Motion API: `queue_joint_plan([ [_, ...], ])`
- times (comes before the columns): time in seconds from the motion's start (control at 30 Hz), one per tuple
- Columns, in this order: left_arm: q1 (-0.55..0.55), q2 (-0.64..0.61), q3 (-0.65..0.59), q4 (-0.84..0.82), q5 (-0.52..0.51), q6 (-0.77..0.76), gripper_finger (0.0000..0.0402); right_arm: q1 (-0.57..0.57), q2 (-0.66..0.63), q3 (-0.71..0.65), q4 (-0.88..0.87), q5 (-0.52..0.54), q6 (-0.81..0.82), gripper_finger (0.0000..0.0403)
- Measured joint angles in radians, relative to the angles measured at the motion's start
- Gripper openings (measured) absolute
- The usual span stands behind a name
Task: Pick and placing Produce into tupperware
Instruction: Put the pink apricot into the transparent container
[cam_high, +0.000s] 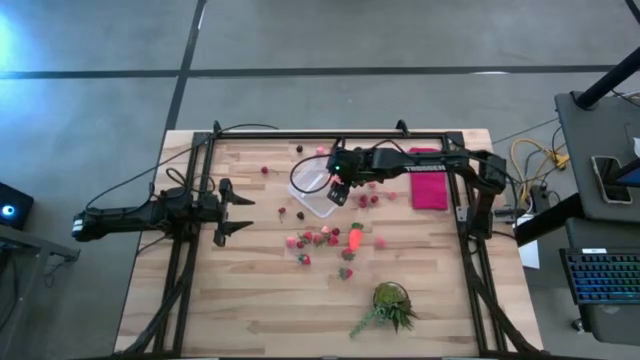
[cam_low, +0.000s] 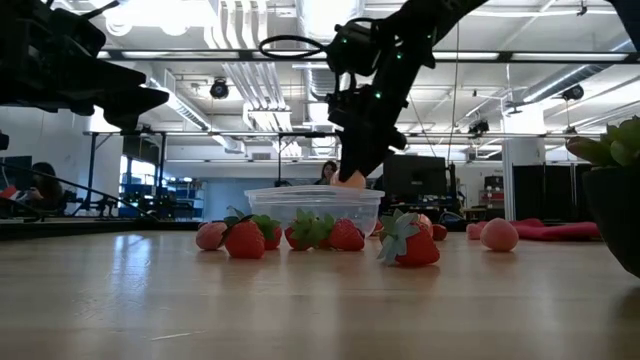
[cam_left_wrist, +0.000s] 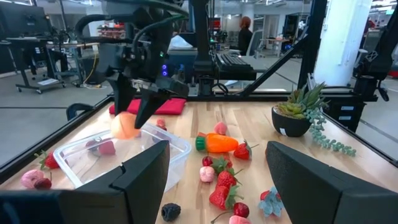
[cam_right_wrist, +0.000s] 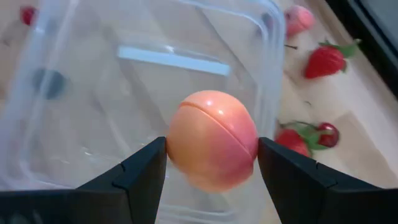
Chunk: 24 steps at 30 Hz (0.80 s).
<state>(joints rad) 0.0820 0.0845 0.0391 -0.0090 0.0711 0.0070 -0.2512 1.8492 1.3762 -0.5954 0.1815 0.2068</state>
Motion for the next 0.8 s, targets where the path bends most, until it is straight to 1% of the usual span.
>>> queue_joint_plan([
  [0.13, 0.000, 0.000, 0.000, 0.000, 0.000, 0.000, 0.0255, 0.000, -0.003, 0.000, 0.005, 0.003, -0.001, 0.0256],
  [0.43, 0.000, 0.000, 0.000, 0.000, 0.000, 0.000, 0.0255, 0.002, -0.013, 0.011, 0.002, 0.003, 0.008, 0.0315],
  [0.57, 0.000, 0.000, 0.000, 0.000, 0.000, 0.000, 0.0255, 0.009, -0.042, 0.011, -0.003, 0.003, 0.032, 0.0322],
  [0.8, 0.000, 0.000, 0.000, 0.000, 0.000, 0.000, 0.0255, 0.013, -0.111, 0.011, -0.016, 0.005, 0.033, 0.0314],
])
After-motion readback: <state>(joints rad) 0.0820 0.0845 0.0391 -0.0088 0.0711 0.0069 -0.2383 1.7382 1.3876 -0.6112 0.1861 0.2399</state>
